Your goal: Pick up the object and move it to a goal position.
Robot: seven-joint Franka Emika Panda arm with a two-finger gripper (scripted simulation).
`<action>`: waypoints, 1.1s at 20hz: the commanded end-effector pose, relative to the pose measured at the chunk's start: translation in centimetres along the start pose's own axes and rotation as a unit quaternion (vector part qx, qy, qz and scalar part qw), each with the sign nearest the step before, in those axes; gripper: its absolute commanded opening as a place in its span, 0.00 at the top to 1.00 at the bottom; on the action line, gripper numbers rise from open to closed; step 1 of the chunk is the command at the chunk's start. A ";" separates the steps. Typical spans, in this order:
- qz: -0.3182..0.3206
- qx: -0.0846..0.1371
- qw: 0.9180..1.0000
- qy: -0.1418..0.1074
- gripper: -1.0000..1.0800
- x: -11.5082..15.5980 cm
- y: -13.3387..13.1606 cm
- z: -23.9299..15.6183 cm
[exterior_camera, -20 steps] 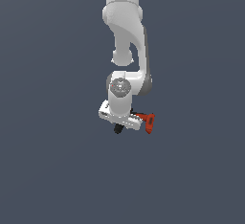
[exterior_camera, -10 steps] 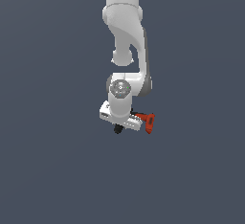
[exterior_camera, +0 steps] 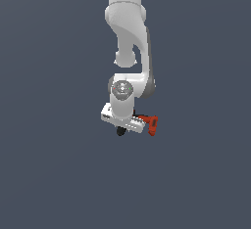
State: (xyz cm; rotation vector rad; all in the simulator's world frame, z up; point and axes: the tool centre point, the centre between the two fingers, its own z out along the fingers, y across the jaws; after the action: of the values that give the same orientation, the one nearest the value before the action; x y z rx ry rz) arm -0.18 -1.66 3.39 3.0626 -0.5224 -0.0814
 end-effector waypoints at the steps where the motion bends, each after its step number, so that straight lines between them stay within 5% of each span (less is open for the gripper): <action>1: 0.001 0.001 1.000 0.003 1.00 0.4 0.5 -1.2; 22: 0.001 0.001 1.000 0.003 1.00 5.3 9.8 -20.3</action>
State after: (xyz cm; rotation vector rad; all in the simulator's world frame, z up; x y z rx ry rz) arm 2.38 -11.29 21.86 3.0628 -0.5260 -0.0810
